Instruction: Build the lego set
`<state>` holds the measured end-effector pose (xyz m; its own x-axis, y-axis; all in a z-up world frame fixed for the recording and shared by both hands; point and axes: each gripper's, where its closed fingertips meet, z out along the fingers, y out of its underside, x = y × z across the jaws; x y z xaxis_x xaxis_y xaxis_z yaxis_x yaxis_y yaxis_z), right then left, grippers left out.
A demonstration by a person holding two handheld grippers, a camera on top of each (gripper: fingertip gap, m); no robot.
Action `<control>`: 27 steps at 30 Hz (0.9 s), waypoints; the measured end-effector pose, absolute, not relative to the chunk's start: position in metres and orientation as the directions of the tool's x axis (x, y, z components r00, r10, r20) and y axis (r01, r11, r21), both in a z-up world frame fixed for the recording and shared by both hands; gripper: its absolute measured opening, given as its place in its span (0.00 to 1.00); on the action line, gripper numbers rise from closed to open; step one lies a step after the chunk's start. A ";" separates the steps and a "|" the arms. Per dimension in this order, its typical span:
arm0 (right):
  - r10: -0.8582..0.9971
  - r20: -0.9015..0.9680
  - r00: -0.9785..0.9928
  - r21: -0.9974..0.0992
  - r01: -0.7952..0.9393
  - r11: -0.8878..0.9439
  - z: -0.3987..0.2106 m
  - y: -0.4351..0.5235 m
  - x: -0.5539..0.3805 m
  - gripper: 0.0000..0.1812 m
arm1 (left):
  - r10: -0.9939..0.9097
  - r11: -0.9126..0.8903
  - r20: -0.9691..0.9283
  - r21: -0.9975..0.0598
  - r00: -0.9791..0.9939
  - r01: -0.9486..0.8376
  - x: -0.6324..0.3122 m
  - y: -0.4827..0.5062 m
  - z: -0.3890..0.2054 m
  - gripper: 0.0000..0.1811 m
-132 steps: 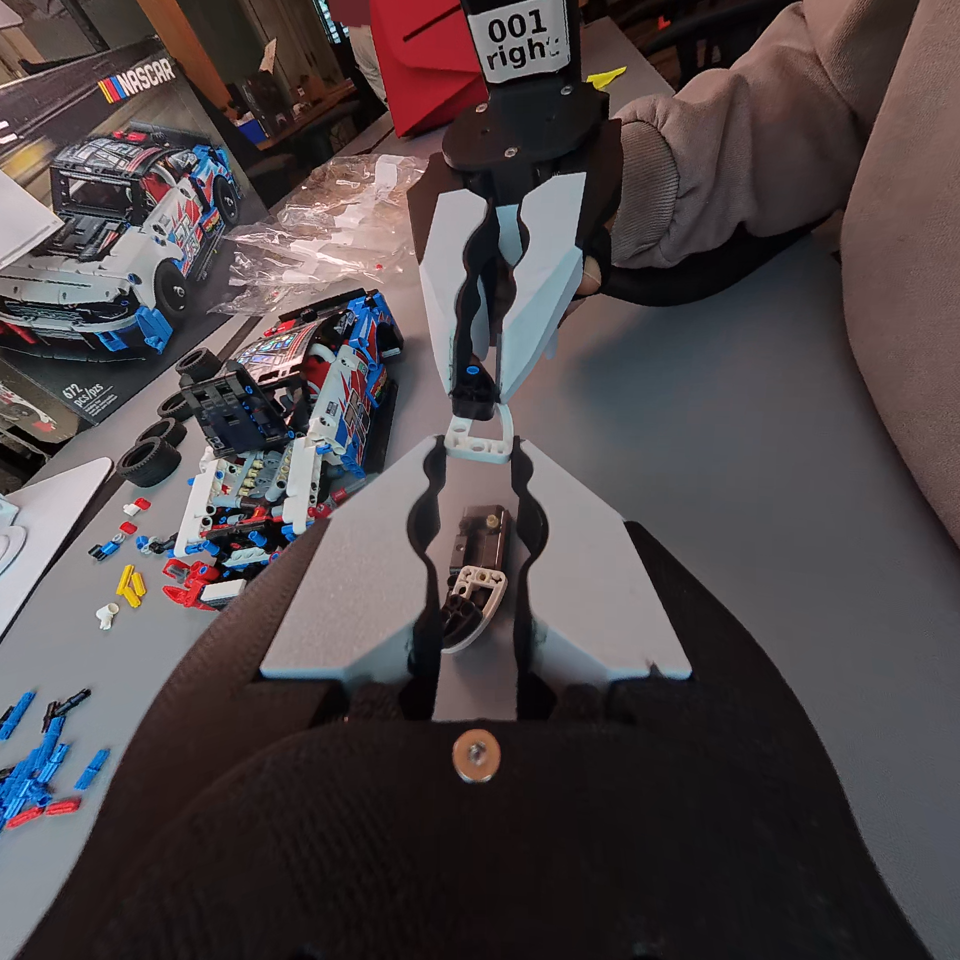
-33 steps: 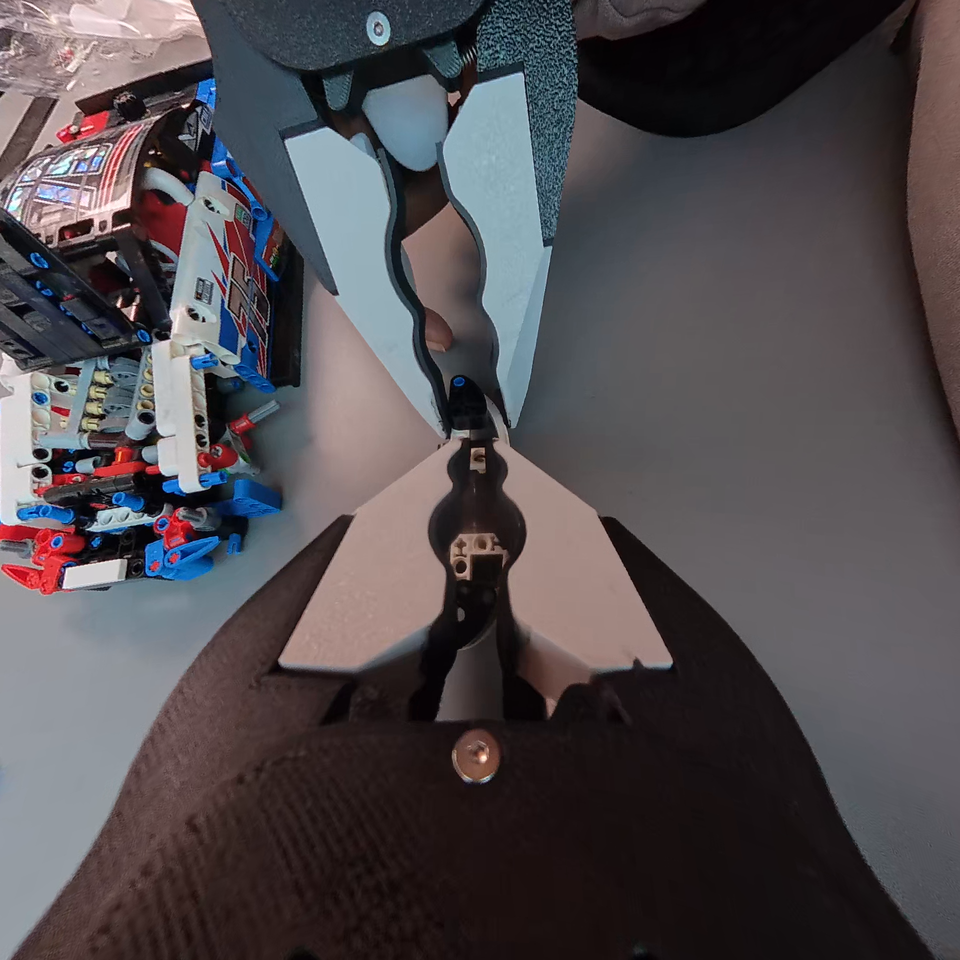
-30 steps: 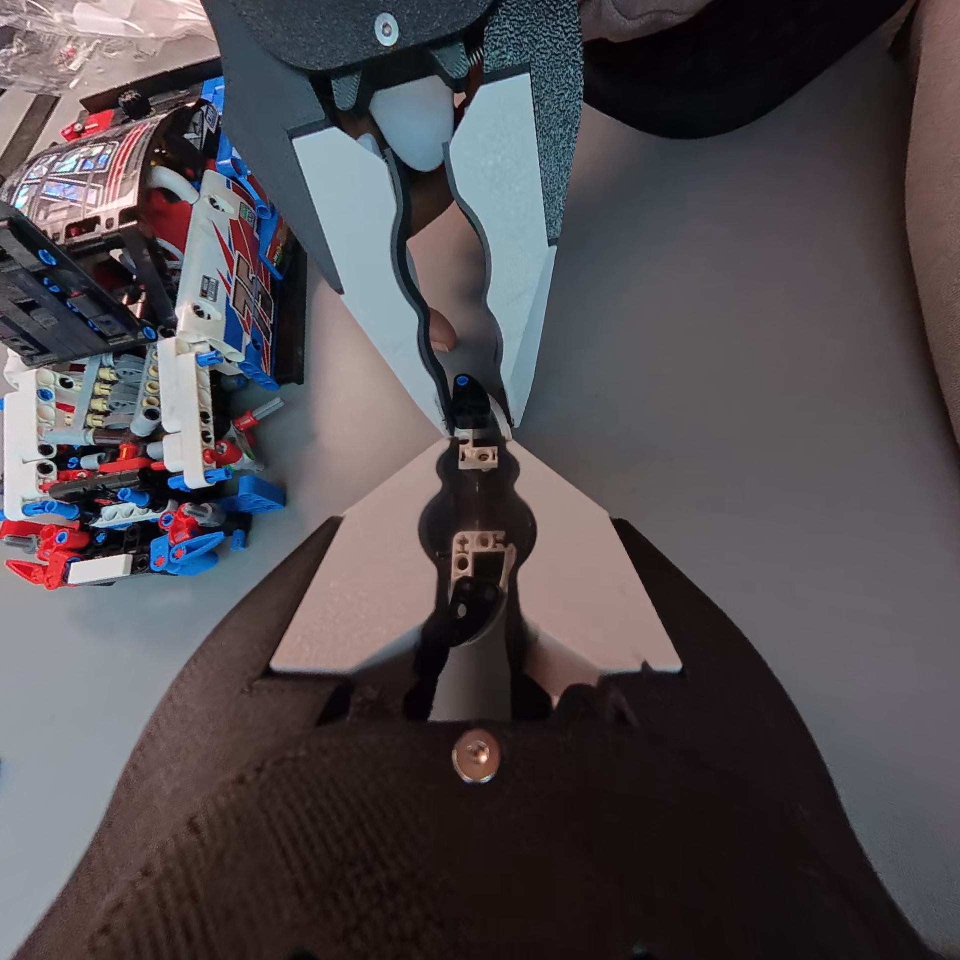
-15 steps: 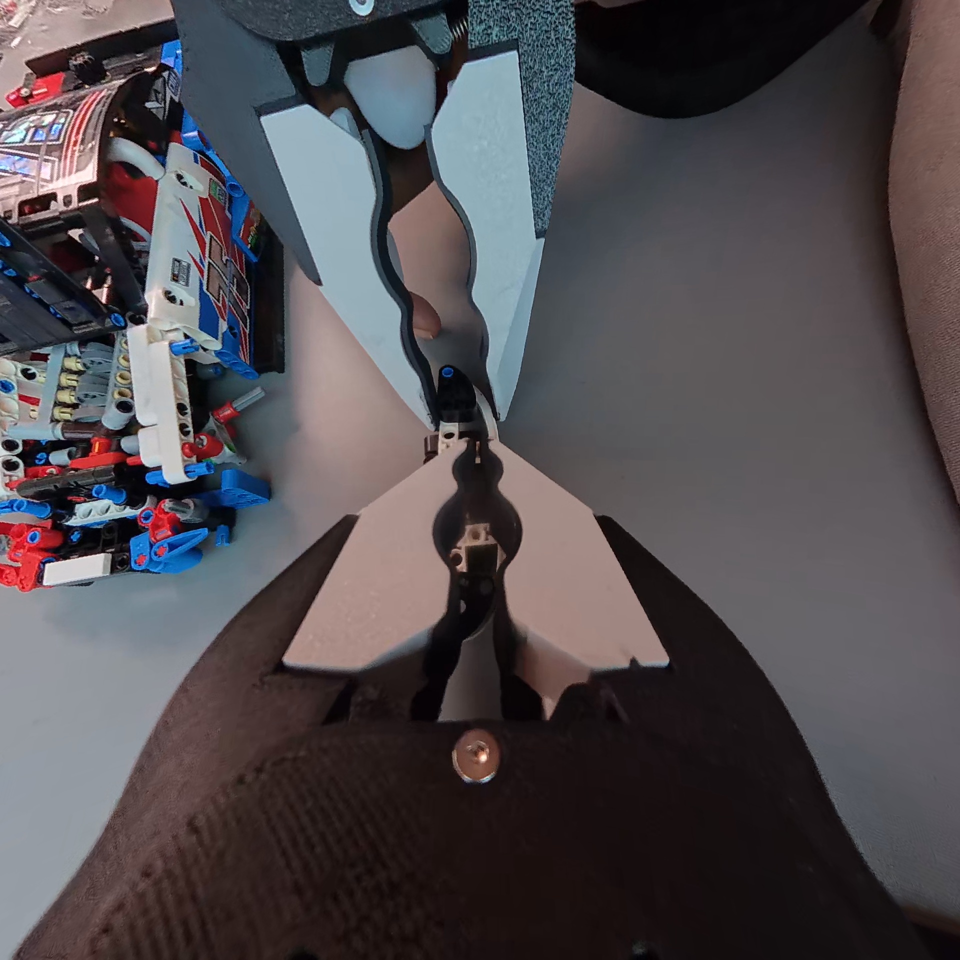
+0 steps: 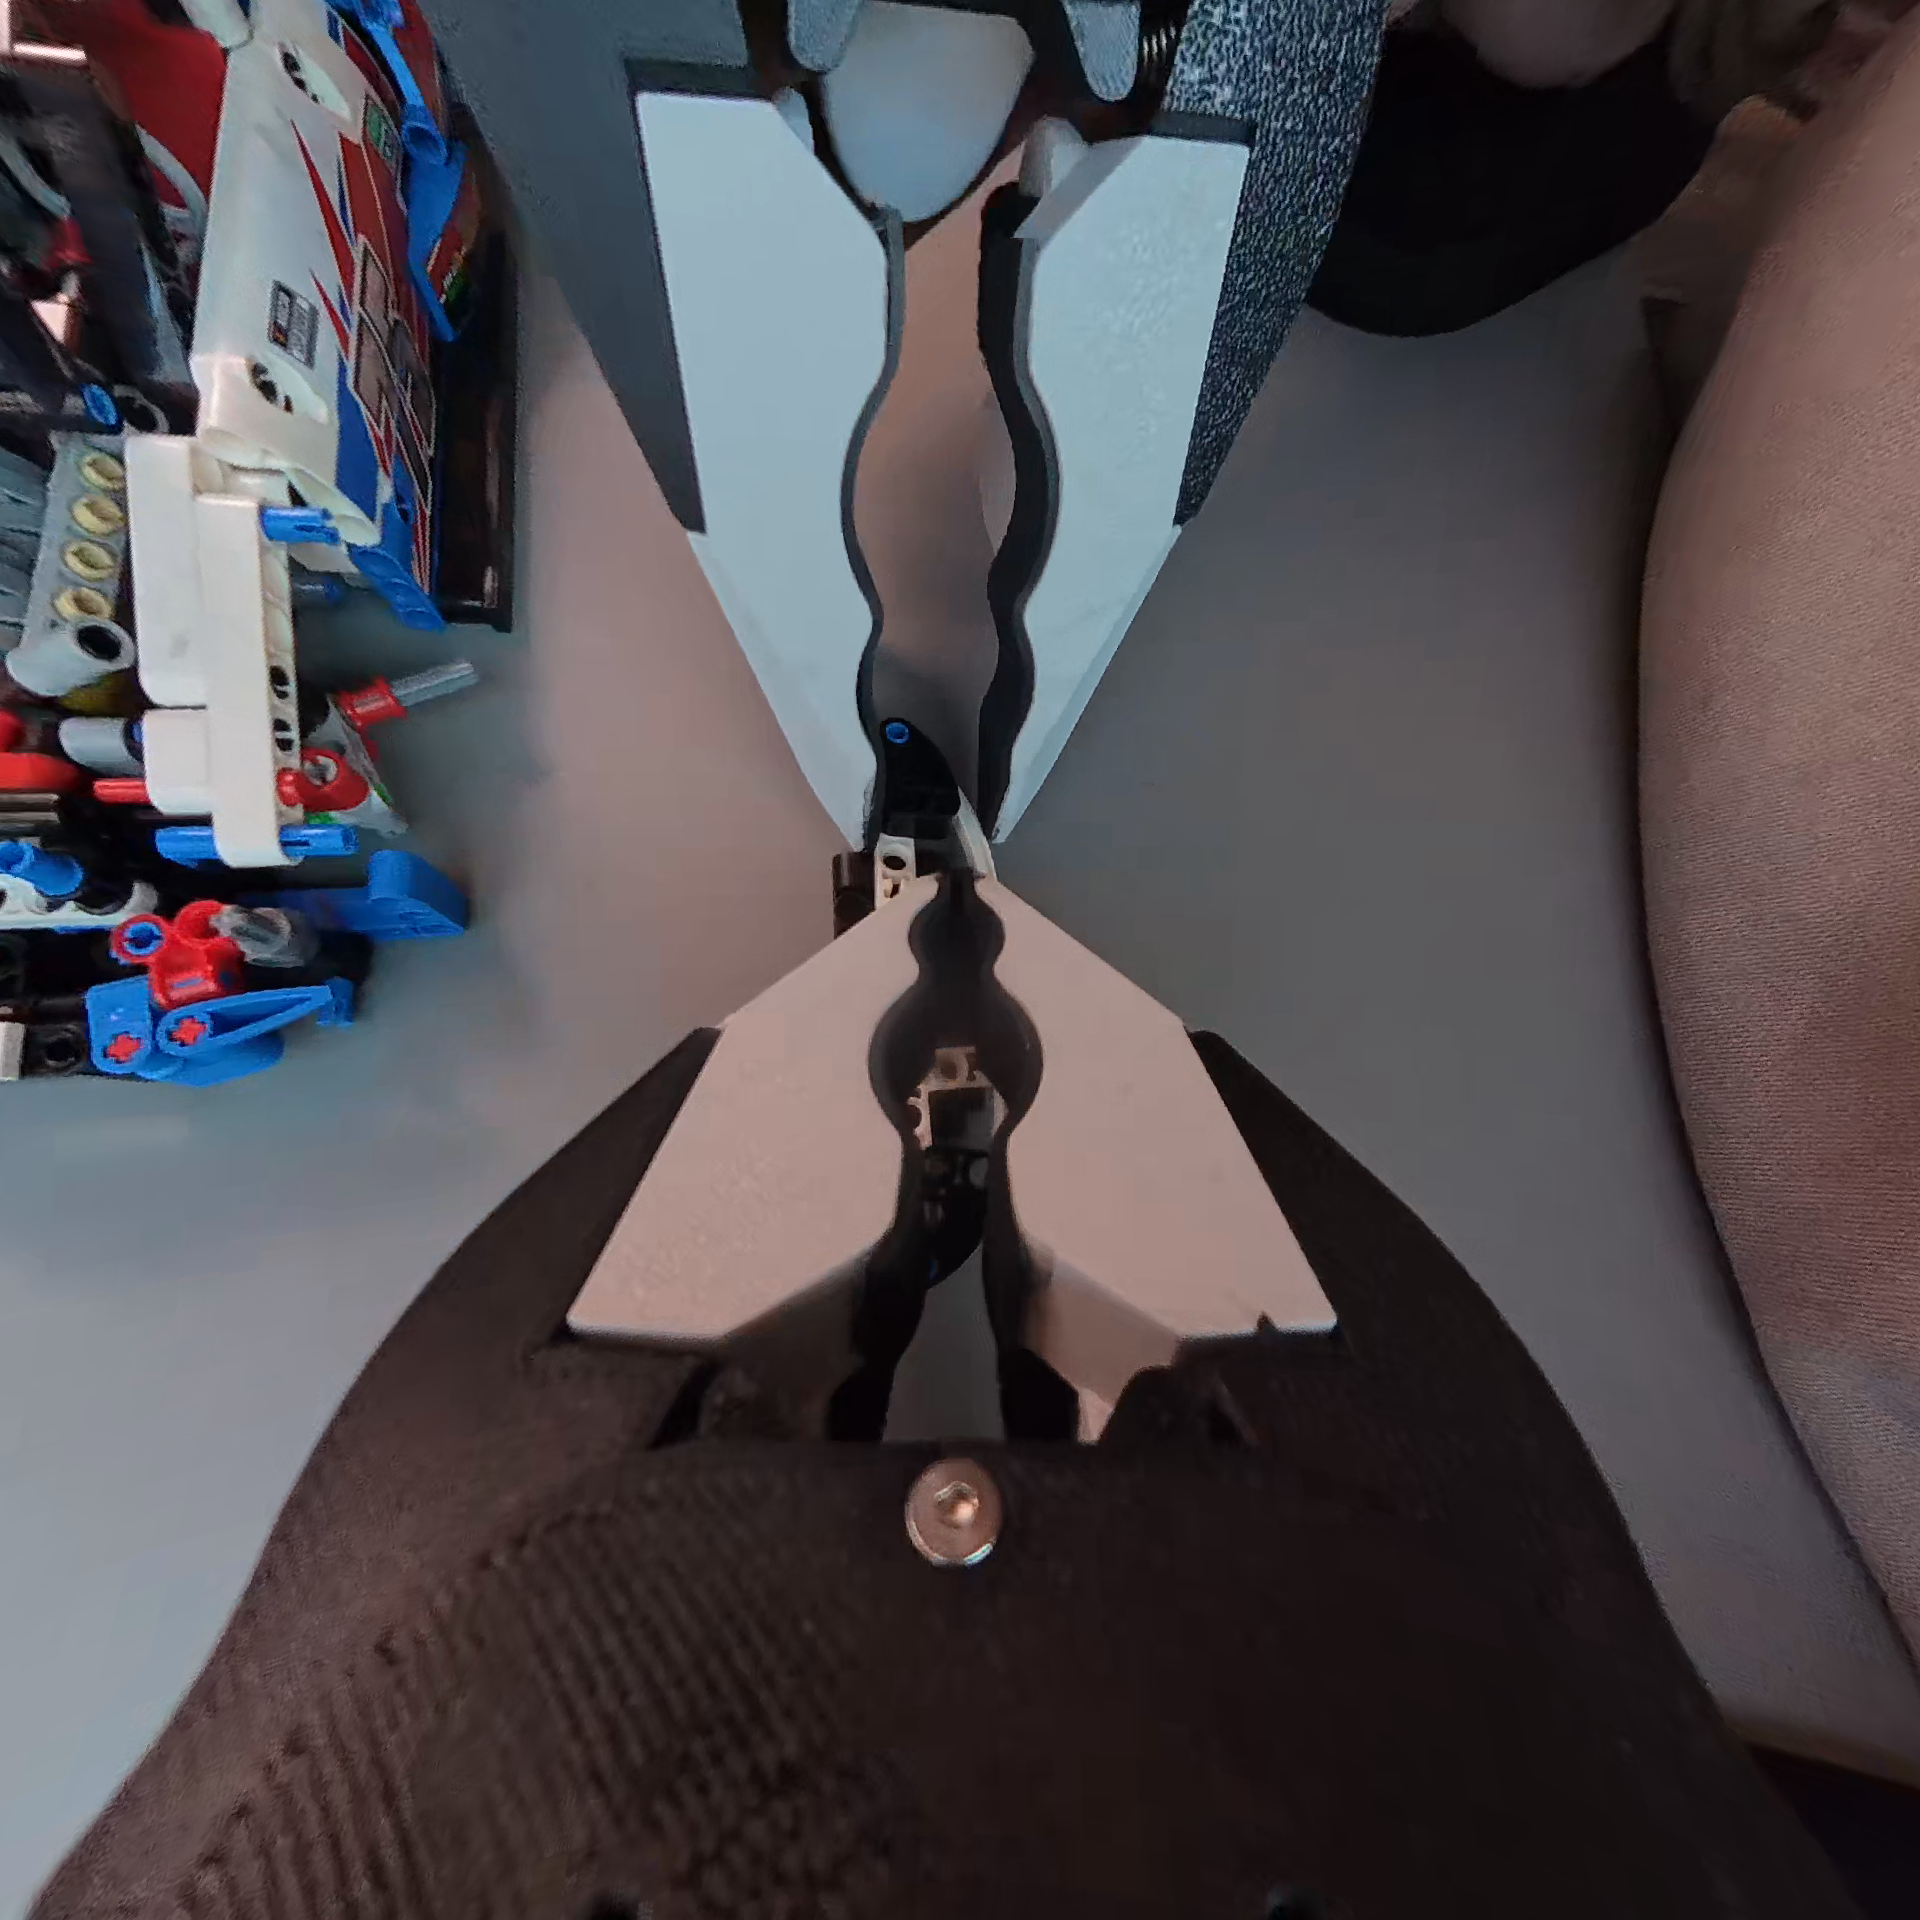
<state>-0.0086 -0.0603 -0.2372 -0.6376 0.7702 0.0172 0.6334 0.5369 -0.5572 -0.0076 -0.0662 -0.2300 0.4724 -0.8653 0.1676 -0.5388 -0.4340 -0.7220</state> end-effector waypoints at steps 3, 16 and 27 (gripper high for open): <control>0.767 0.002 -0.642 -0.559 0.635 0.533 -0.236 -0.061 -0.009 0.10 | -0.861 -0.459 0.210 -0.712 0.463 -0.531 -0.009 -0.067 -0.231 0.00; 0.802 0.037 -0.596 -0.612 0.621 0.490 -0.236 -0.059 -0.012 0.11 | -0.853 -0.470 0.214 -0.708 0.475 -0.526 -0.011 -0.064 -0.231 0.03; 0.826 0.070 -0.559 -0.644 0.607 0.465 -0.236 -0.059 -0.013 0.11 | -0.821 -0.474 0.107 -0.675 0.561 -0.566 -0.036 -0.068 -0.240 0.23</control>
<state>-0.0126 -0.0589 -0.2356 -0.5590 0.8262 0.0702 0.6071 0.4655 -0.6440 -0.0358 -0.0676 -0.2405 0.5608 -0.8210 0.1067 -0.5656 -0.4741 -0.6748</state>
